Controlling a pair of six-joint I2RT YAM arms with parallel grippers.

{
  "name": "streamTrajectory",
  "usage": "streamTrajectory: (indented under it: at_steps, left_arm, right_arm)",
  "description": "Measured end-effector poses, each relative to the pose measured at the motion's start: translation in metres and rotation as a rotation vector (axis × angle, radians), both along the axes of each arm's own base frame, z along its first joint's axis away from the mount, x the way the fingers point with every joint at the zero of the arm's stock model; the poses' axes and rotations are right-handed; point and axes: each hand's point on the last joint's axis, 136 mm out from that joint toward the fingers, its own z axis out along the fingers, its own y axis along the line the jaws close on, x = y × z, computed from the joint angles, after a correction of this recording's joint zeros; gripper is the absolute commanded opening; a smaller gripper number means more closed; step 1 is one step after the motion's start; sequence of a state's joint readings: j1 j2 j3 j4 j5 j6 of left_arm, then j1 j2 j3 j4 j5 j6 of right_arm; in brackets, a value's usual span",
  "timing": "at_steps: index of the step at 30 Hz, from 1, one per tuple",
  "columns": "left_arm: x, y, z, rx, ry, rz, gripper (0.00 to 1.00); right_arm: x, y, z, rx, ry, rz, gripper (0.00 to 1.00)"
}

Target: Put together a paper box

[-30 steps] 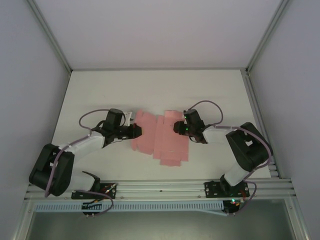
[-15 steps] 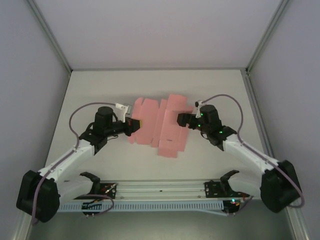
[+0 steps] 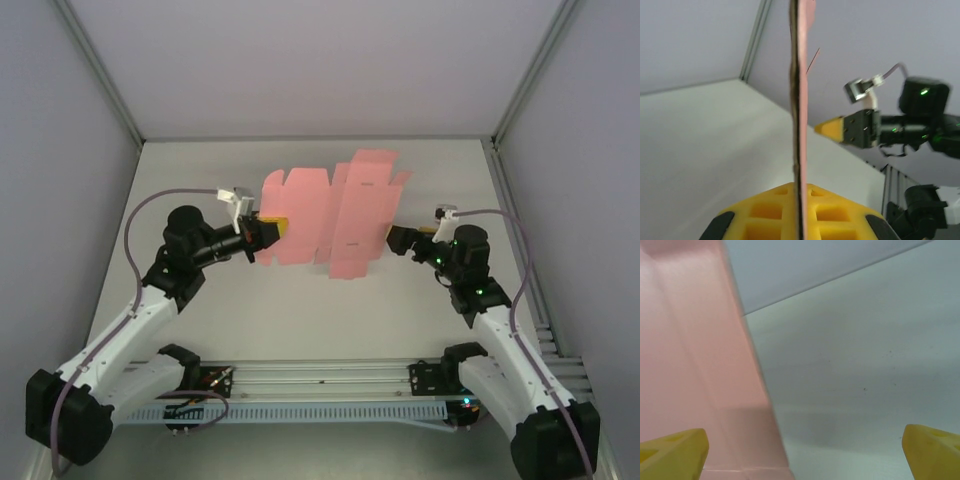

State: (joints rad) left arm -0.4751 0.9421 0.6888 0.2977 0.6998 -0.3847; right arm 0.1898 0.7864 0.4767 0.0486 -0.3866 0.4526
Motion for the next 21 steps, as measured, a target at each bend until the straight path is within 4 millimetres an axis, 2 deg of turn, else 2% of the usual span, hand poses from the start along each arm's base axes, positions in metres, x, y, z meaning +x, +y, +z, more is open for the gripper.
streamTrajectory:
  at_steps: [4, 14, 16, 19, 21]
  left_arm:
    - [-0.007, -0.003, 0.012, -0.040, -0.024, -0.046, 0.00]
    - [-0.017, -0.002, 0.024, -0.075, -0.045, -0.073, 0.00]
    - [-0.017, -0.002, 0.024, -0.076, -0.041, -0.073, 0.00]
    - [-0.016, -0.002, 0.023, -0.078, -0.032, -0.073, 0.00]
    - [-0.016, -0.002, 0.021, -0.077, -0.026, -0.071, 0.00]
  right_arm:
    - [0.001, 0.007, 0.002, 0.050, -0.014, 0.065, 0.95]
    - [-0.007, 0.032, 0.030, 0.135, -0.112, 0.247, 0.76]
    - [-0.009, 0.035, 0.034, 0.144, -0.127, 0.270, 0.70]
    - [-0.012, 0.038, 0.039, 0.153, -0.146, 0.297, 0.56]
    - [-0.013, 0.039, 0.041, 0.153, -0.153, 0.306, 0.51]
